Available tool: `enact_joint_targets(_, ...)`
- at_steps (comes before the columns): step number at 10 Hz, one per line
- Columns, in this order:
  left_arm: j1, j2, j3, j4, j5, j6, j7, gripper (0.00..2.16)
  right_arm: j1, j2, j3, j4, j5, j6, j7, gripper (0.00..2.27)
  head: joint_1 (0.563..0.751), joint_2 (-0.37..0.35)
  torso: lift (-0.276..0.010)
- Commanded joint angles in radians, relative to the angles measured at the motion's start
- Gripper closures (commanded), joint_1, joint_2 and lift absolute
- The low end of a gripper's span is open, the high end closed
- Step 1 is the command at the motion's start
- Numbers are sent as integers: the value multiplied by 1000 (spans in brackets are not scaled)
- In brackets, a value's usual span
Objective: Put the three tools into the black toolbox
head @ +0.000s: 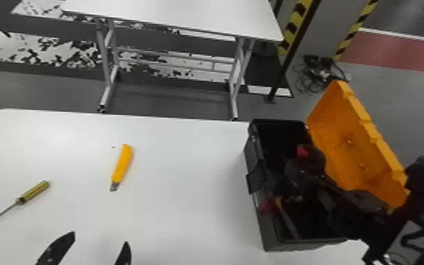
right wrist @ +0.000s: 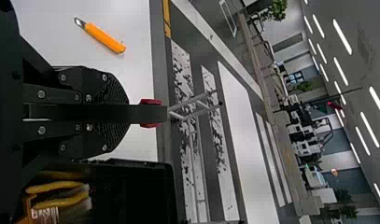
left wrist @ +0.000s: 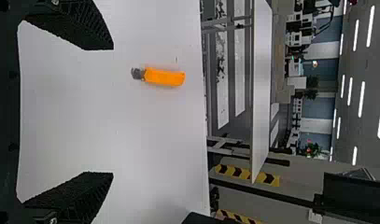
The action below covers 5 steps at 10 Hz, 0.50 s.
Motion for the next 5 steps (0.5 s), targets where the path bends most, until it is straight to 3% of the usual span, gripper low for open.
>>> enact_joint_targets(1, 27, -9, 57, -7, 30, -19, -28, 36, 1, -2, -56, 38, 2, -32, 13, 2236, 695, -213, -51)
enact_joint_targets(5, 60, -15, 88, -32, 41, -31, -40, 39, 9, 4, -173, 109, -29, -103, 59, 2236, 695, -278, -51)
